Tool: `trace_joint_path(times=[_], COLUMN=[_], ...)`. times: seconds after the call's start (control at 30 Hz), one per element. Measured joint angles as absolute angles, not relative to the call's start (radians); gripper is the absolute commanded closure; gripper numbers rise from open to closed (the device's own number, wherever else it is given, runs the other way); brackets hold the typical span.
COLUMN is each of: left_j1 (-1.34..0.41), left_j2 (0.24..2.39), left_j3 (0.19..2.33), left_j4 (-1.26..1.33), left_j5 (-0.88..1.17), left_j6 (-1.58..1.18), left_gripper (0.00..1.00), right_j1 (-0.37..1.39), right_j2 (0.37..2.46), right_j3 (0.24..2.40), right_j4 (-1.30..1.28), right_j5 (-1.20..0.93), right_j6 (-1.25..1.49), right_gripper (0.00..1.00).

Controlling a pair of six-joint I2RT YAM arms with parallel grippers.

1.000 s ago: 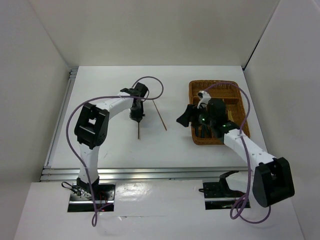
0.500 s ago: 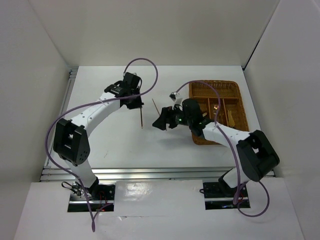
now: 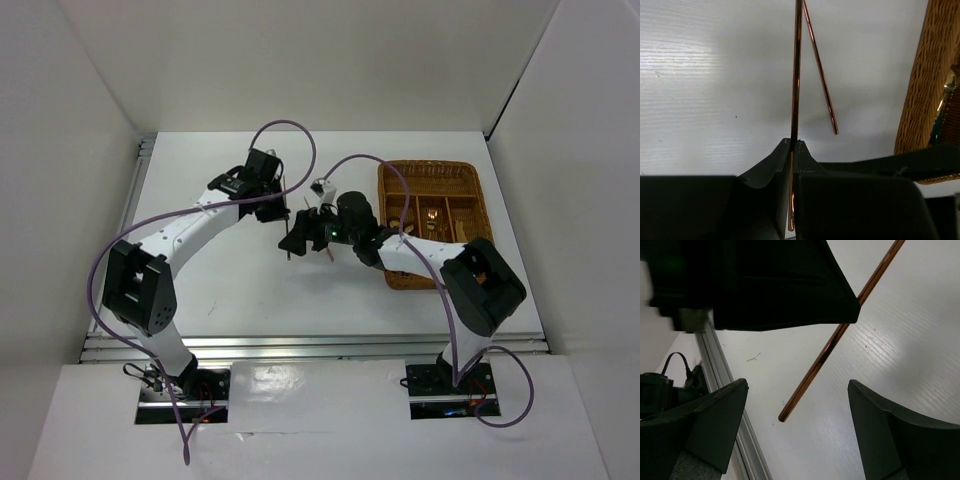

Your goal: Sort the eating utensils into containers

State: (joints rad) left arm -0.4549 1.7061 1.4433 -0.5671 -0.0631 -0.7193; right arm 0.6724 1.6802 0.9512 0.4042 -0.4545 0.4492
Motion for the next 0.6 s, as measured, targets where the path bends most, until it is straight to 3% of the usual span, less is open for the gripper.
trace_joint_path(times=[0.1,0.17,0.23,0.27,0.33,0.43,0.47,0.6], left_j1=[-0.455,-0.455,-0.455,-0.455,-0.456,-0.459,-0.459,-0.461], left_j2=[1.690,1.678,1.666,1.662,1.655,1.651,1.647,1.641], left_j3=[1.443,1.441,1.435,1.433,1.427,1.417,1.414,1.400], left_j4=[-0.561,-0.554,-0.550,-0.548,-0.545,-0.530,-0.532,-0.530], left_j5=[-0.052,-0.043,-0.035,-0.031,-0.021,-0.021,-0.022,-0.023], left_j6=[-0.732,-0.738,-0.739,-0.740,-0.741,-0.741,-0.741,-0.740], left_gripper=[0.83,0.83,0.81,0.81,0.81,0.73,0.69,0.42], right_j1=[0.679,0.683,0.688,0.689,0.690,0.691,0.690,0.689], right_j2=[1.715,1.733,1.748,1.751,1.757,1.759,1.759,1.749], right_j3=[0.963,0.971,0.982,0.984,0.992,0.997,0.997,0.997], right_j4=[0.404,0.403,0.403,0.404,0.405,0.393,0.375,0.351], right_j5=[-0.445,-0.434,-0.425,-0.422,-0.416,-0.390,-0.364,-0.290], right_j6=[0.453,0.454,0.453,0.453,0.456,0.465,0.470,0.474], right_gripper=[0.12,0.19,0.32,0.50,0.69,0.94,0.98,1.00])
